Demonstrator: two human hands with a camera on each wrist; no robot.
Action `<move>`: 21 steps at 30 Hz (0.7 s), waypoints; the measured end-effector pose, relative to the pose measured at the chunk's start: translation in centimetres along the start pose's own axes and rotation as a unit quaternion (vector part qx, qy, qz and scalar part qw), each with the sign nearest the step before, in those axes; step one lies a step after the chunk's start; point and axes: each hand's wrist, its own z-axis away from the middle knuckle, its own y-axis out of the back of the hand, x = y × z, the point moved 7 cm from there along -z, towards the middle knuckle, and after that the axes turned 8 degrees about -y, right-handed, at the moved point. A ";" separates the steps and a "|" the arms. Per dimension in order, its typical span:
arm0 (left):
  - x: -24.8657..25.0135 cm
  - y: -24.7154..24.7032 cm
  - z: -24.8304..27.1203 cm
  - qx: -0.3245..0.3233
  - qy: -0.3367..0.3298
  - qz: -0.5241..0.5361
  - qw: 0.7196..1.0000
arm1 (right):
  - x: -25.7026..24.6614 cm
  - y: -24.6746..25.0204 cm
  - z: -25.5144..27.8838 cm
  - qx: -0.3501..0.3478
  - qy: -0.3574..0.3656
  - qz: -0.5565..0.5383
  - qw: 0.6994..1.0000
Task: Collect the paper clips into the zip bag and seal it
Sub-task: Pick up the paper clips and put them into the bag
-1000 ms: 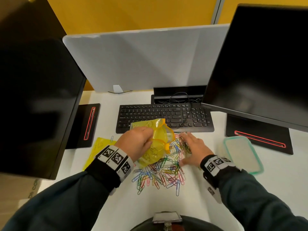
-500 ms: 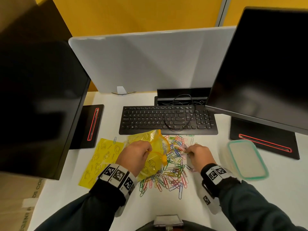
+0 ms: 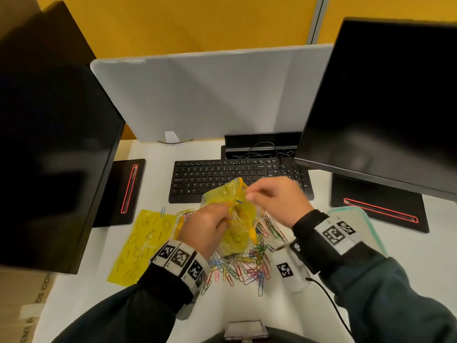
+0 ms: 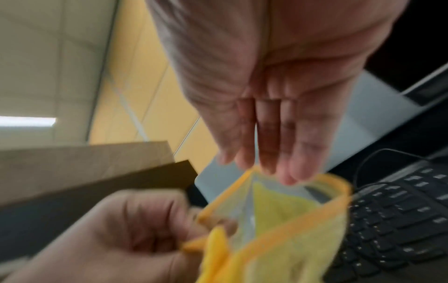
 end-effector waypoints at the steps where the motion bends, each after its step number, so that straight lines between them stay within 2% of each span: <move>1: -0.5 0.2 0.2 0.006 0.007 0.000 1.000 | 1.3 1.0 0.0 0.028 -0.026 -0.046 0.998; 2: -0.9 0.4 0.4 0.010 0.016 0.001 1.000 | 3.1 1.4 0.0 0.029 -0.062 -0.048 0.996; 3: -1.3 0.7 0.6 0.014 0.023 0.002 1.000 | 5.0 1.2 0.2 0.004 -0.107 0.007 0.994; 5: -2.0 1.2 1.0 0.023 0.031 -0.002 0.999 | 9.6 -1.1 1.5 -0.092 -0.193 0.183 0.960; 7: -2.6 1.7 1.3 0.032 0.047 0.001 0.998 | 12.6 -3.8 3.2 -0.147 -0.232 0.238 0.932; 9: -3.1 2.1 1.6 0.040 0.059 0.003 0.997 | 13.5 -5.3 3.7 -0.127 -0.231 0.212 0.941; 13: -3.7 2.0 2.2 0.039 0.074 0.004 0.997 | 12.2 -6.3 1.2 -0.072 -0.185 0.209 0.958; 18: -4.0 2.3 2.5 0.040 0.089 0.010 0.995 | 10.4 -7.1 -1.8 -0.099 -0.122 0.237 0.959; 21: -4.0 2.6 2.4 0.045 0.076 0.003 0.996 | 10.1 -7.4 -2.1 -0.083 -0.089 0.261 0.958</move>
